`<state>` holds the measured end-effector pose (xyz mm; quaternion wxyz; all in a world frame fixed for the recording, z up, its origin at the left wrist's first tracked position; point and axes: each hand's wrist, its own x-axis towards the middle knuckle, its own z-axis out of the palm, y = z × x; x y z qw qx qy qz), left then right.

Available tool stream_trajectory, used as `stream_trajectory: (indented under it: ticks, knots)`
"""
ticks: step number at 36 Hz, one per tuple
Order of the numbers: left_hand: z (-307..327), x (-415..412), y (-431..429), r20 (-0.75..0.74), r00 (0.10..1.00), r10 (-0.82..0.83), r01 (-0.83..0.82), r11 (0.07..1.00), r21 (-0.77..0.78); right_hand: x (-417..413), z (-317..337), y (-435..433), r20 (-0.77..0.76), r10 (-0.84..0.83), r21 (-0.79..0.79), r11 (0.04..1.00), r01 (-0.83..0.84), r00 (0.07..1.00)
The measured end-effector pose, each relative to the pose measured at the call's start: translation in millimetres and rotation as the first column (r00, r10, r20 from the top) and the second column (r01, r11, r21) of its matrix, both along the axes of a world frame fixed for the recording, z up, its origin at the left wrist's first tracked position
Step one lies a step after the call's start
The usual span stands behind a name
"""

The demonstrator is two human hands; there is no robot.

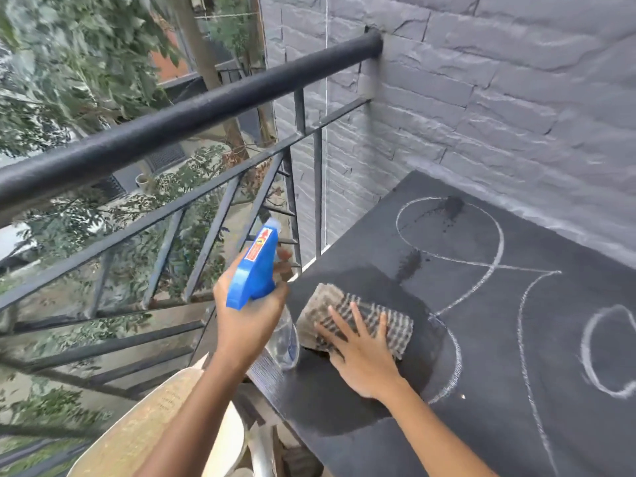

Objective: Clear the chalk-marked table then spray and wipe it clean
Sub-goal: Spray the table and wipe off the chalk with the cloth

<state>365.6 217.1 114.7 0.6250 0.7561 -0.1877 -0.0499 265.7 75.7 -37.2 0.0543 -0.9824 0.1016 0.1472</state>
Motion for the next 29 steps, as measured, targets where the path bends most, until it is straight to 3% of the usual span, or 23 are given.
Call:
stream_trajectory:
  ticks: [3, 7, 9, 13, 16, 19, 22, 26, 29]
  knots:
    - [-3, -2, -6, 0.024, 0.999, -0.022, 0.022, 1.000, 0.003, -47, -6, -5, -0.015, 0.009, -0.049, 0.999, -0.010, 1.000]
    - [-13, 7, -9, 0.041, 0.999, -0.015, 0.014, 1.000, 0.012, -80, -13, -43, 0.001, -0.111, -0.070, 0.991, 0.111, 0.994]
    - [-16, 9, -11, 0.013, 1.000, -0.024, 0.024, 1.000, -0.001, -67, -7, -67, 0.007, -0.204, -0.081, 0.976, 0.204, 0.979]
    - [-20, 5, -17, -0.041, 0.998, -0.040, 0.037, 0.997, -0.072, -4, -5, -106, 0.007, -0.459, 0.055, 0.887, 0.458, 0.888]
    - [-22, 4, -18, -0.032, 0.999, -0.025, 0.021, 0.994, -0.109, 51, 1, -108, 0.014, -0.513, 0.121, 0.853, 0.508, 0.858]
    - [-24, 5, -18, -0.056, 0.998, -0.009, 0.001, 0.989, -0.147, 91, 0, -88, 0.009, -0.387, 0.148, 0.912, 0.381, 0.922]
    - [-22, 3, -18, -0.054, 0.999, -0.001, -0.007, 0.988, -0.153, 100, -5, -50, 0.031, -0.125, 0.089, 0.989, 0.122, 0.992]
    - [-20, 2, -18, -0.058, 0.998, -0.006, -0.003, 0.987, -0.160, 56, -11, -20, 0.024, 0.092, -0.005, 0.996, -0.092, 0.996]
    - [-21, 2, -18, -0.069, 0.998, -0.011, 0.001, 0.988, -0.153, -1, -13, -24, 0.078, 0.110, -0.049, 0.993, -0.106, 0.991]
